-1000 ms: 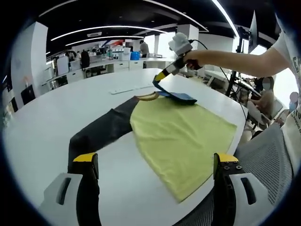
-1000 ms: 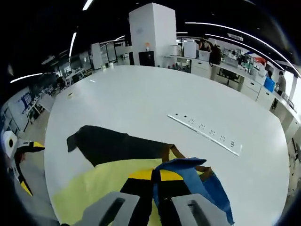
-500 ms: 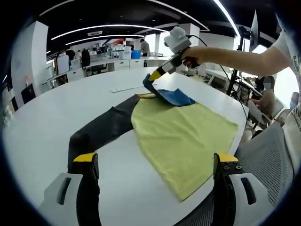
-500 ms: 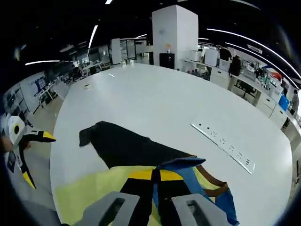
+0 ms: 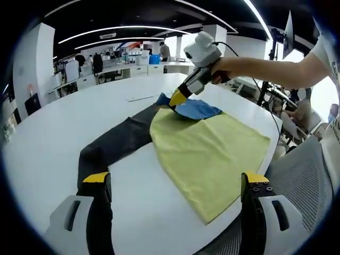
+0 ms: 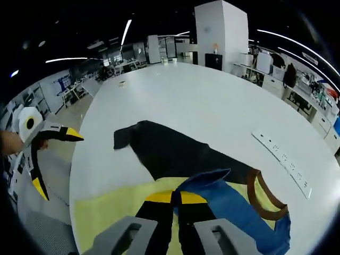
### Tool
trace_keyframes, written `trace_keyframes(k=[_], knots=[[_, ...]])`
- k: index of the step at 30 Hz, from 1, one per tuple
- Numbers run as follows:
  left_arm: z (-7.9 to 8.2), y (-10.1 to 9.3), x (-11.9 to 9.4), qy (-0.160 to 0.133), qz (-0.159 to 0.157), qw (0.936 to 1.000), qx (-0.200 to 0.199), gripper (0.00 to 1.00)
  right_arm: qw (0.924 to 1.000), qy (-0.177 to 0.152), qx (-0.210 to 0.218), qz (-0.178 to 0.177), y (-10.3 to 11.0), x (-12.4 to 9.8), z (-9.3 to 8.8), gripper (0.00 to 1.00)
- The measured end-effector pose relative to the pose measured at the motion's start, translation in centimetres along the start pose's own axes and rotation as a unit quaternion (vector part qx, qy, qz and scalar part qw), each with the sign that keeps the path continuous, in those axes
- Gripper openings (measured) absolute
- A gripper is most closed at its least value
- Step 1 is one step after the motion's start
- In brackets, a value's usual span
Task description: Fold the garment on the visible template until the final outline fits inside the template.
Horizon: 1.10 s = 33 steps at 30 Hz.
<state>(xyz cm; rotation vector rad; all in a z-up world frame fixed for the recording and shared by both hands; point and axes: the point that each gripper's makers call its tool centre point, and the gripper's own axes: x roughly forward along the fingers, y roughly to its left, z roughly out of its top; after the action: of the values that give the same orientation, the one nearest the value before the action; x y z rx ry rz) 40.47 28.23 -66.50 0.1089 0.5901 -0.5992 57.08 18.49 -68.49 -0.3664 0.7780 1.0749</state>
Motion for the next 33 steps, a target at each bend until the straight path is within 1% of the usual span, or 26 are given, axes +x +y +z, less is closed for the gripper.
trace_keyframes(k=[2, 5, 7, 8, 10, 11, 12, 14, 15, 16, 18, 21, 22, 24, 25, 27, 28, 29, 31, 33], knots=[[-0.1, 0.0, 0.0, 0.001, 0.000, 1.0000, 0.000, 0.98, 1.0000, 0.003, -0.004, 0.000, 0.0, 0.5, -0.4, 0.00], [-0.1, -0.2, -0.1, 0.001, -0.003, 1.0000, 0.003, 0.99, 0.9999, -0.008, 0.012, -0.003, -0.1, 0.9, -0.3, 0.00], [-0.3, -0.3, -0.1, 0.006, -0.005, 0.9999, 0.008, 0.99, 0.9995, -0.016, 0.029, 0.001, -0.1, 1.1, -0.2, 0.00], [-0.4, -0.3, -0.1, 0.007, -0.006, 0.9999, 0.009, 0.99, 0.9992, -0.014, 0.037, 0.000, -0.3, 1.2, -0.3, 0.00], [-0.4, -0.3, -0.1, 0.007, -0.005, 0.9999, 0.008, 0.99, 0.9979, -0.020, 0.059, -0.014, -1.0, 1.4, -0.4, 0.00], [-0.4, -0.2, -0.1, 0.006, -0.004, 0.9999, 0.007, 0.99, 0.9974, -0.024, 0.066, -0.015, -1.1, 1.5, -0.3, 0.00], [-0.4, -0.1, -0.2, 0.006, -0.004, 1.0000, 0.006, 0.99, 0.9950, -0.037, 0.090, -0.022, -1.4, 1.5, 0.0, 0.00], [-0.3, 0.0, -0.2, 0.004, -0.003, 1.0000, 0.005, 0.99, 0.9928, -0.047, 0.110, -0.010, -1.2, 1.5, 0.2, 0.03], [-0.3, 0.1, -0.2, 0.003, -0.002, 1.0000, 0.004, 0.99, 0.9901, -0.051, 0.130, -0.006, -1.1, 1.5, 0.2, 0.06], [-0.2, 0.2, -0.2, 0.003, -0.001, 1.0000, 0.004, 0.99, 0.9900, -0.049, 0.132, -0.002, -1.1, 1.5, 0.2, 0.12], [0.0, 0.3, -0.2, 0.000, 0.001, 1.0000, 0.003, 0.99, 0.9910, -0.051, 0.123, -0.007, -1.3, 1.3, 0.3, 0.21], [0.2, 0.7, -0.2, -0.002, 0.004, 1.0000, 0.000, 0.99, 0.9927, -0.050, 0.109, -0.015, -1.6, 0.5, 0.2, 0.24], [0.3, 0.7, -0.2, -0.003, 0.004, 1.0000, -0.003, 0.99, 0.9926, -0.055, 0.107, -0.018, -1.7, 0.3, 0.2, 0.28], [0.5, 1.1, -0.2, -0.005, 0.005, 0.9999, -0.008, 0.99, 0.9925, -0.060, 0.104, -0.020, -1.7, -0.3, 0.2, 0.39], [0.5, 1.2, -0.1, -0.005, 0.006, 0.9999, -0.009, 0.99, 0.9923, -0.064, 0.104, -0.021, -1.7, -0.5, 0.1, 0.48], [0.5, 1.6, -0.1, -0.002, 0.011, 0.9999, -0.010, 0.99, 0.9922, -0.074, 0.096, -0.026, -1.9, -1.1, 0.2, 0.60], [0.5, 1.8, 0.0, -0.001, 0.013, 0.9999, -0.010, 0.99, 0.9922, -0.077, 0.093, -0.029, -1.9, -1.6, 0.2, 0.68], [0.6, 2.0, 0.0, -0.001, 0.016, 0.9998, -0.010, 0.99, 0.9919, -0.081, 0.093, -0.031, -1.9, -1.9, 0.2, 0.74], [0.5, 2.6, -0.1, 0.002, 0.025, 0.9996, -0.016, 0.99, 0.9912, -0.090, 0.091, -0.033, -2.0, -2.5, 0.3, 0.85], [0.4, 3.5, -0.1, 0.006, 0.033, 0.9992, -0.021, 0.99, 0.9906, -0.101, 0.086, -0.031, -1.8, -3.5, 0.3, 0.91]])
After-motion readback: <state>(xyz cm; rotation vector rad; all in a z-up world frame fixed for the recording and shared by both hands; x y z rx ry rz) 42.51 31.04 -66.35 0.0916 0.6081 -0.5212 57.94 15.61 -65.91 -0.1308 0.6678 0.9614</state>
